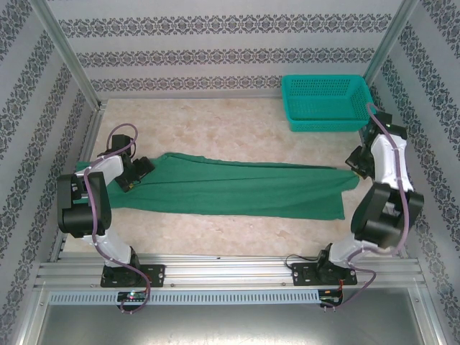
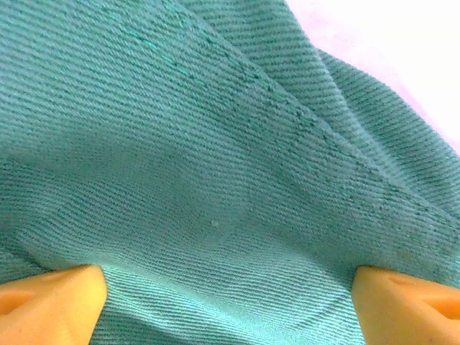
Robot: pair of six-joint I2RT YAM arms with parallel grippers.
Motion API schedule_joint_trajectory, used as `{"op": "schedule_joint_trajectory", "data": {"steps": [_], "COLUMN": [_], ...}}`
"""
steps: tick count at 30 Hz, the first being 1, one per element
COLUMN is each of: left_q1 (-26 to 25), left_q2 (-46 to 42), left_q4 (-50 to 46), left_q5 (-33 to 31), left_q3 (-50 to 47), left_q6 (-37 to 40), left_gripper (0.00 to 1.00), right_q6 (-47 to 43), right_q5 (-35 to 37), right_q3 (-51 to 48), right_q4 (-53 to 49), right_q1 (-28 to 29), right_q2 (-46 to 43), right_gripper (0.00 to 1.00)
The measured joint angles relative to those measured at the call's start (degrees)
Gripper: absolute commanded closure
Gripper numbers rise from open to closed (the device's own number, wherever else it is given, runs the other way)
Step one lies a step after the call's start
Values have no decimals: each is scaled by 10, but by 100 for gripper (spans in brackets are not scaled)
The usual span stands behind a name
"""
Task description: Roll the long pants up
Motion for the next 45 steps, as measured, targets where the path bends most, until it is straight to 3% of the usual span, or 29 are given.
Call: {"op": "schedule_joint_trajectory", "data": {"steps": [3,7,15,24,29,38,39,40,43,45], "left_q1": [0,1,10,12,12,12,12,12,13,15], "left_q2": [-1,-1,-1,2,4,12,12,12,12,11], "left_q4": [0,1,7,10,9,5,5,5,9,14], "left_q5": [0,0,9,12,10,9,9,9,2,1], "left_q3": [0,-1,-2,-2,0,10,10,10,10,9], "left_q6": [0,0,-5,-5,-5,-4,-4,-4,-4,-5], "left_gripper": [9,9,9,9,9,9,9,9,8,8], "right_q6": [0,1,11,9,-10,-15,-15,-11,-9,-11], "right_q5": [-3,-3,-1,7,6,12,13,15,50,91], "right_q3": [0,2,9,-9,-10,40,50,61,84,83], "right_q4": [9,6,-51,-150,-150,-54,-47,-43,-8,32], "right_q1": [3,18,92,52,25,12,13,15,23,34], "right_q2": [30,-4,-193,-317,-264,23,41,55,77,71], "right_gripper": [100,100,100,100,100,100,88,59,8,2]}}
